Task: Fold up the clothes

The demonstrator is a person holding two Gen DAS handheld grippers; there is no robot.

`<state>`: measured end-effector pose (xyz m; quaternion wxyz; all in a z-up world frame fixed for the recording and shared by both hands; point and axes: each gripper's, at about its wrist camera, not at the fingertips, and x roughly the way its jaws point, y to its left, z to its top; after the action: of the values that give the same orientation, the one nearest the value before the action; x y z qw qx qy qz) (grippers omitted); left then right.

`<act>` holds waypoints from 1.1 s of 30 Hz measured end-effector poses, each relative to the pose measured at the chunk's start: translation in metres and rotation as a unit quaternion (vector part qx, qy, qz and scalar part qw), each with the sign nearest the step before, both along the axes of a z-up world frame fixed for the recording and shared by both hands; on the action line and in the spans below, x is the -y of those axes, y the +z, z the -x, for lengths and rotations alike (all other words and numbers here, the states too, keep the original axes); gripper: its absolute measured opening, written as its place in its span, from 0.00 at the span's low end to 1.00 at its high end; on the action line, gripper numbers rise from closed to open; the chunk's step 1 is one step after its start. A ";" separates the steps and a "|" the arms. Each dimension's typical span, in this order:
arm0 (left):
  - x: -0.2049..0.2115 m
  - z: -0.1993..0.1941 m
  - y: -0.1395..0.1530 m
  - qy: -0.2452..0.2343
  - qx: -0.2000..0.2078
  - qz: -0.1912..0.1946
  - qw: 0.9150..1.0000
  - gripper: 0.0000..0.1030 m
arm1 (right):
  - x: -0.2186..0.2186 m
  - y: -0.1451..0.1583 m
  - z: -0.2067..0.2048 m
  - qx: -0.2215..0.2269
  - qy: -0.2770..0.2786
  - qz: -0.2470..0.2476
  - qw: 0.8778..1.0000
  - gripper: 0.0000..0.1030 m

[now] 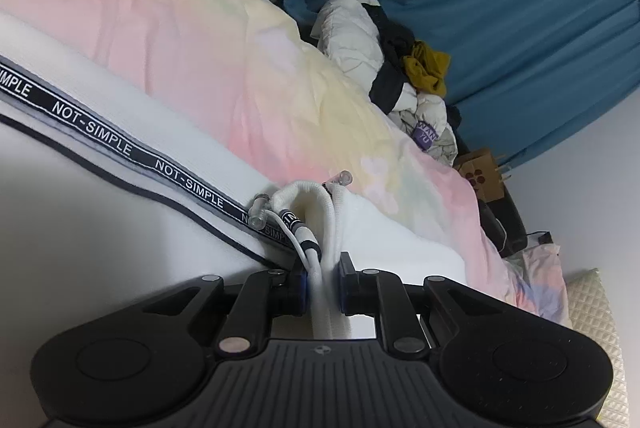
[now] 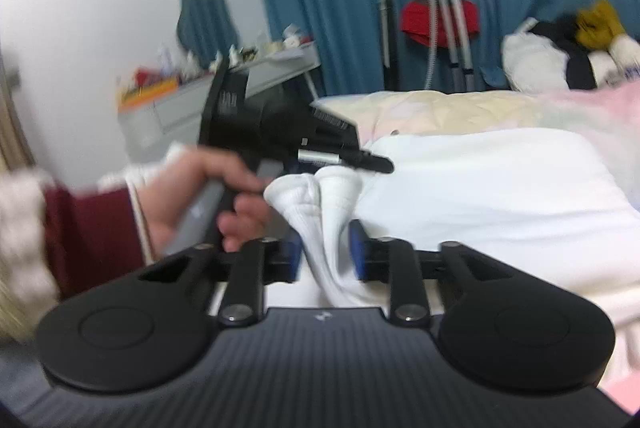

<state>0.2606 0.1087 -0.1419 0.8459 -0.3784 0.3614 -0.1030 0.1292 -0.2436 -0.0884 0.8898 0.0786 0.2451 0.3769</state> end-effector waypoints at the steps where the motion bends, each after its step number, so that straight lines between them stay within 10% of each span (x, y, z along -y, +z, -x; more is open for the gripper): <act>1: -0.002 0.000 -0.002 0.000 0.000 0.007 1.000 0.15 | 0.009 0.003 0.001 -0.015 -0.017 -0.023 0.999 0.61; 9: -0.009 0.011 -0.004 0.004 0.002 0.016 1.000 0.16 | 0.096 -0.007 -0.002 -0.146 -0.184 -0.211 0.949 0.67; 13: -0.007 0.011 -0.002 0.014 0.001 0.018 1.000 0.16 | 0.141 -0.039 -0.010 -0.236 -0.243 -0.322 0.884 0.67; 17: -0.009 0.017 0.000 0.023 0.003 0.020 1.000 0.16 | 0.186 -0.071 -0.017 -0.319 -0.296 -0.424 0.794 0.65; 19: -0.010 0.019 0.000 0.025 0.004 0.021 0.999 0.16 | 0.191 -0.081 -0.019 -0.334 -0.298 -0.453 0.771 0.65; 33: -0.013 0.022 -0.004 0.035 0.006 0.033 0.999 0.16 | 0.177 -0.107 -0.012 -0.419 -0.299 -0.442 0.734 0.66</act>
<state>0.2383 0.1220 -0.1455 0.8382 -0.4179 0.3391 -0.0880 0.1414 -0.4202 -0.1958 0.6285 0.6826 0.3629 0.0859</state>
